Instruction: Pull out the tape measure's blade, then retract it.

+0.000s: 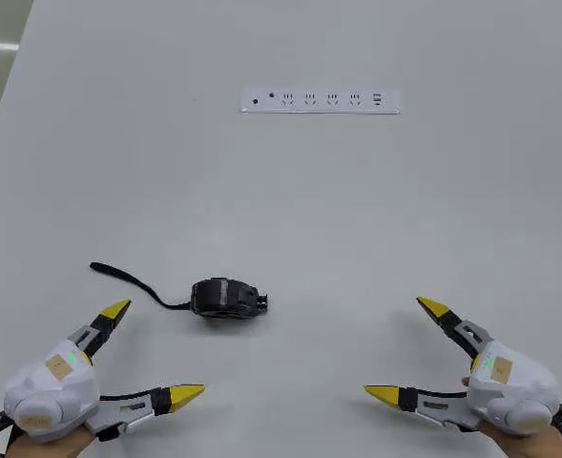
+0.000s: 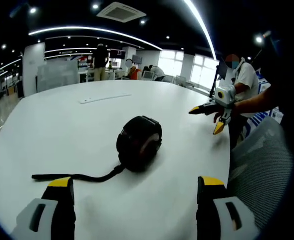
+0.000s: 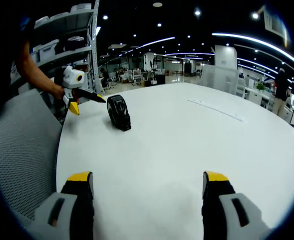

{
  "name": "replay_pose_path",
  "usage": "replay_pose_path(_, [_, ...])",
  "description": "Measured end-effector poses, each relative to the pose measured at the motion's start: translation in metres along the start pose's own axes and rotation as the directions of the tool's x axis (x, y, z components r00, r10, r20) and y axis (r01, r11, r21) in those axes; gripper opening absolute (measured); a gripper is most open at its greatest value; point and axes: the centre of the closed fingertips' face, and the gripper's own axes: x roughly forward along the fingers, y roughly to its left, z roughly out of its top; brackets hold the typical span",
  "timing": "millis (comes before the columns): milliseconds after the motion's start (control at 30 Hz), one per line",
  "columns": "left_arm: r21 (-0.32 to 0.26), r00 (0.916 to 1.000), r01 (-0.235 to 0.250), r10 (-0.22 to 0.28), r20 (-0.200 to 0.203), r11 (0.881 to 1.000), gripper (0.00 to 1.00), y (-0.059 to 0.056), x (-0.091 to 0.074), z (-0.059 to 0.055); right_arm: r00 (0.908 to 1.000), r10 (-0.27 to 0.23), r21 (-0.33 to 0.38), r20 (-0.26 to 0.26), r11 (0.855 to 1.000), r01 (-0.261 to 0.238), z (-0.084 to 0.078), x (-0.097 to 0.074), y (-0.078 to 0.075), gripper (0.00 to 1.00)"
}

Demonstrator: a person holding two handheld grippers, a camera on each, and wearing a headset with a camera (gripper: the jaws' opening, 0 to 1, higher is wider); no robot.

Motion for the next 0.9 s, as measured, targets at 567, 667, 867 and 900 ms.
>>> replay_pose_path(567, [0.043, 0.9998, 0.018, -0.018, -0.001, 0.999, 1.0, -0.014, -0.003, 0.0, 0.9999, 0.006, -0.022, 0.01, 1.0, -0.006, 0.003, 0.0, 0.0, 0.97])
replay_pose_path(667, [0.044, 0.9998, 0.018, -0.018, 0.002, 0.999, 1.0, -0.014, -0.002, 0.002, 0.9999, 0.006, -0.023, 0.008, 1.0, -0.006, 0.003, 0.0, 0.0, 0.97])
replay_pose_path(867, [0.051, 0.9998, 0.019, -0.019, 0.001, 0.999, 1.0, -0.011, -0.001, 0.001, 0.9999, 0.007, -0.023, 0.01, 1.0, -0.007, 0.004, 0.0, 0.001, 0.96])
replay_pose_path(900, [0.055, 0.9999, 0.015, -0.015, 0.002, 0.998, 1.0, -0.011, -0.001, 0.002, 0.9999, 0.009, -0.023, 0.01, 1.0, -0.009, 0.004, 0.0, 0.001, 0.96])
